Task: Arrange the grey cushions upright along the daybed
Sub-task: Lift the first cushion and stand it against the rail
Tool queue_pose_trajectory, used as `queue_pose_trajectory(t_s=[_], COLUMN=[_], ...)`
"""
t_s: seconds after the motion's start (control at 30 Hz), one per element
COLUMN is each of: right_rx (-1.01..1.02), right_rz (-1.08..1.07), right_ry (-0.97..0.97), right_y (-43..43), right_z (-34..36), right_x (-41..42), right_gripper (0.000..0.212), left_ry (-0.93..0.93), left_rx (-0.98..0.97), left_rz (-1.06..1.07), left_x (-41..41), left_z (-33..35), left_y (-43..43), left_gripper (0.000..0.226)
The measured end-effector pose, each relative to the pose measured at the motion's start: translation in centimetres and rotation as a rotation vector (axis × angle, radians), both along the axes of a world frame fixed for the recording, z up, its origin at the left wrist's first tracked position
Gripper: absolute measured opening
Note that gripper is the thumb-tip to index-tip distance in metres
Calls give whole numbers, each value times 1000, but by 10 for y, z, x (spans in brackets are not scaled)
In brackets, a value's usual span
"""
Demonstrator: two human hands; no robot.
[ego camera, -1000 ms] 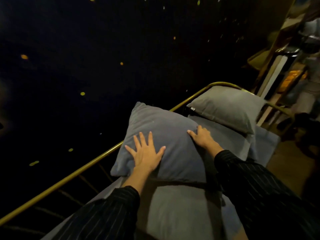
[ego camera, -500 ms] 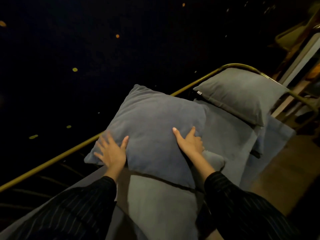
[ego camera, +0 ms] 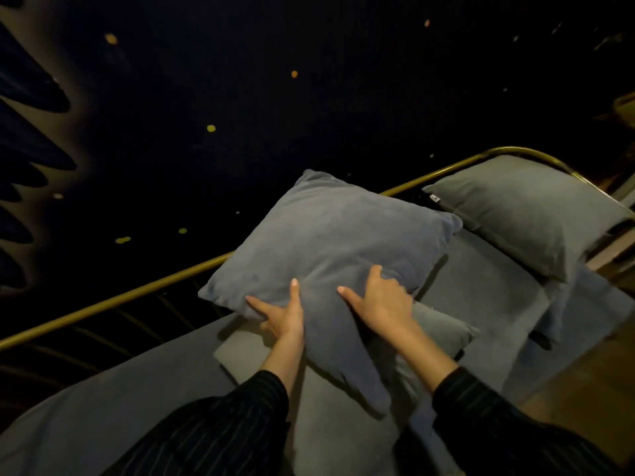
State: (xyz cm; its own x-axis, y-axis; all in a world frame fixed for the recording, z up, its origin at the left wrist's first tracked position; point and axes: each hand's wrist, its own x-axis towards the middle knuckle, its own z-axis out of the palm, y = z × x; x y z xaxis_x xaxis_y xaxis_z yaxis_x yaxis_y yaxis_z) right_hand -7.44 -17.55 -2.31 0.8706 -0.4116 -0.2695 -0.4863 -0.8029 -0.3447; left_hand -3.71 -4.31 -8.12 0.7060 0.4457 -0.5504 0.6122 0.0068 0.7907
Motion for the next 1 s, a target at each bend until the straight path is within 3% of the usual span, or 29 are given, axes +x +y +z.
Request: queue_pose_trajectory(t_s=[0.1,0.17,0.33,0.63,0.87,1.0], right_rx=[-121,-131,34,409,139,51], right_rz=[47,61,159,-17,50,98], right_ry=[-62,-157,-82,121,129,72], right_y=[-39,-60,-101,-142,-130,-116], right_z=[16,15,-11,-40,-45,-30], right_x=[41,80,172,259,244,227], right_gripper=[57,52,68,105,108,100], left_ry=[33,28,-14,-14,-24,-33], left_rx=[87,134,225,203,132,18], left_rz=[-70,-66,-37,-62,-70,60], left_x=[7,14,24,50,49,40], left_z=[-6,-9,-30,-60,-58,-52], left_y=[-14,-25,-37,-22,-5,14], left_gripper=[108,108,104,97,99,111])
